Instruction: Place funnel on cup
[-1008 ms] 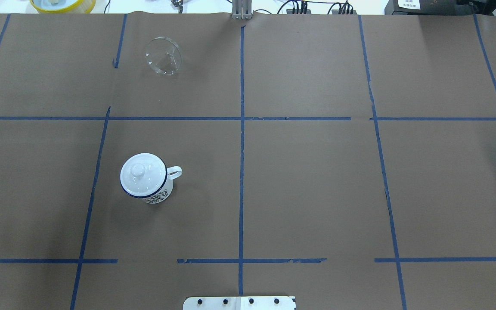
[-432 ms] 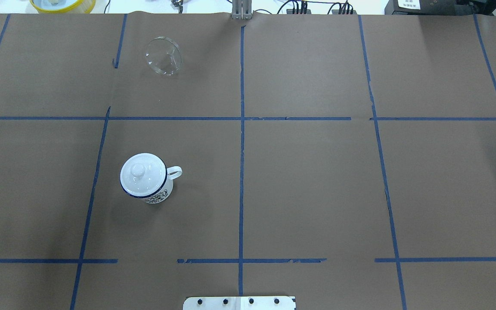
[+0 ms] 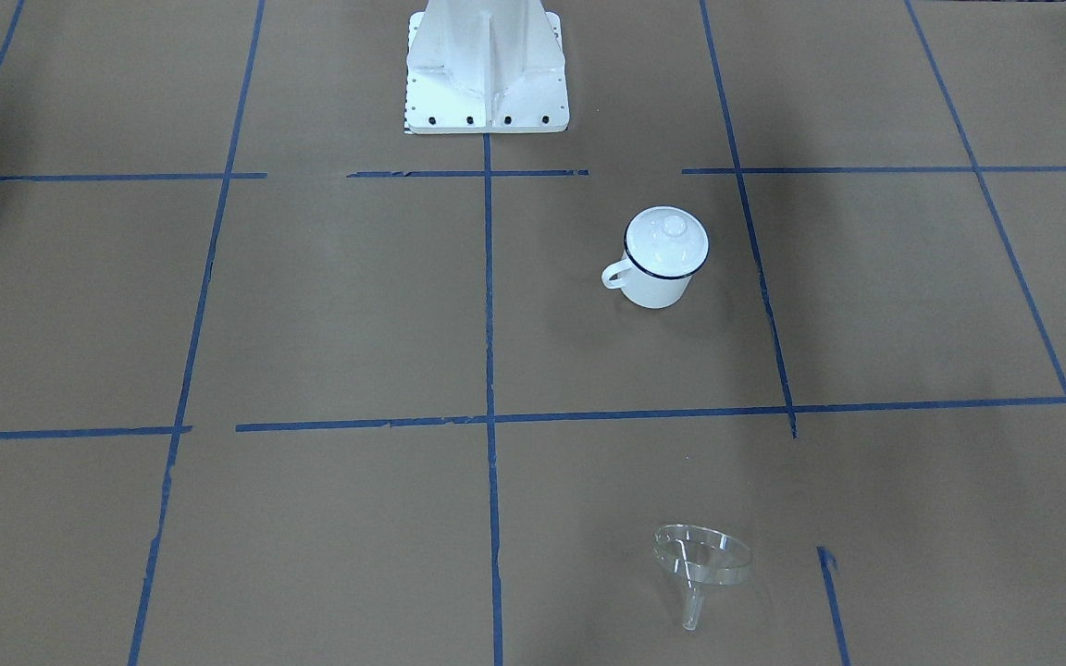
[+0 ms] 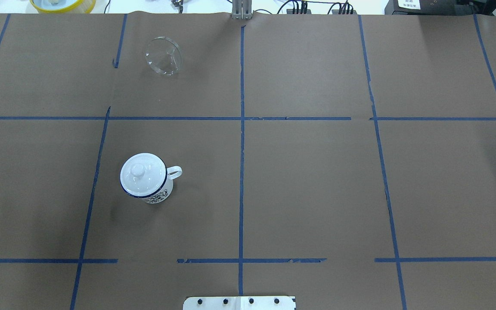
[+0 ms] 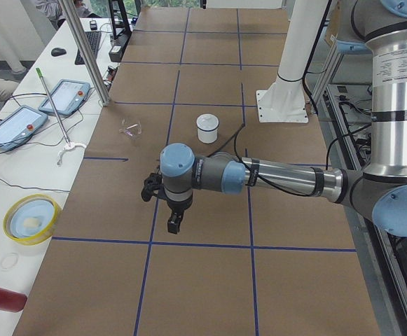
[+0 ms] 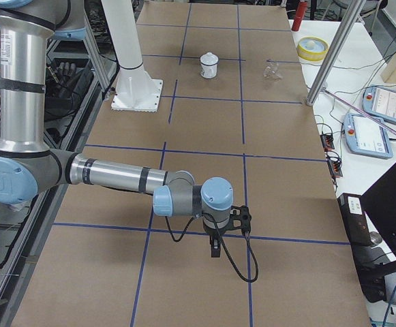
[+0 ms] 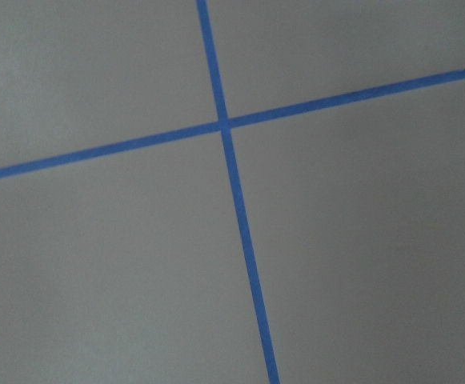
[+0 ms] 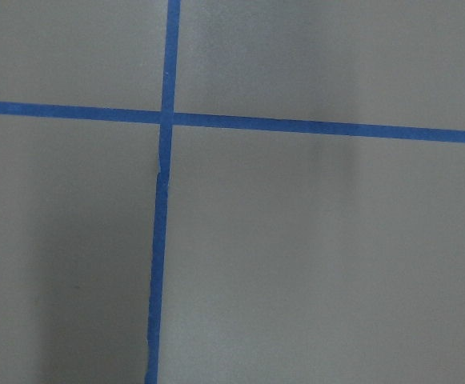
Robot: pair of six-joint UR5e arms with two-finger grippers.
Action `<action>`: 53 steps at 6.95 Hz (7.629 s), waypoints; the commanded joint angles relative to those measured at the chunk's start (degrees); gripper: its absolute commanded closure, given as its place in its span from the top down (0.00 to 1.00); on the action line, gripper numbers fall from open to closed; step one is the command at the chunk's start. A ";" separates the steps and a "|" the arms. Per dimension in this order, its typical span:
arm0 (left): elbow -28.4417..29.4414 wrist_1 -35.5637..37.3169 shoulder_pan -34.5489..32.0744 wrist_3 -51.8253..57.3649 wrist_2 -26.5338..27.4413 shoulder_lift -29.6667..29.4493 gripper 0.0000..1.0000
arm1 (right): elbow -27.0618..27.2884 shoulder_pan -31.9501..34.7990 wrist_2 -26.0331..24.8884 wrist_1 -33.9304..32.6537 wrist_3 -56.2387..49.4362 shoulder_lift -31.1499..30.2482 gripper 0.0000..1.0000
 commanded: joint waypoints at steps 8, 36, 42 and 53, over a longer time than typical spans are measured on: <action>-11.79 -7.12 24.36 -41.85 5.17 -8.18 1.00 | 0.00 0.00 0.00 0.00 0.00 0.00 1.00; -20.92 10.10 53.95 -77.30 26.97 -21.92 0.00 | 0.00 0.00 0.00 0.00 0.00 0.00 1.00; -27.95 -1.69 53.75 -63.74 27.14 1.90 0.00 | 0.00 0.00 0.00 0.00 0.00 0.00 1.00; -16.02 -18.20 59.23 -72.11 30.48 2.17 1.00 | 0.00 0.00 0.00 0.00 0.00 0.00 1.00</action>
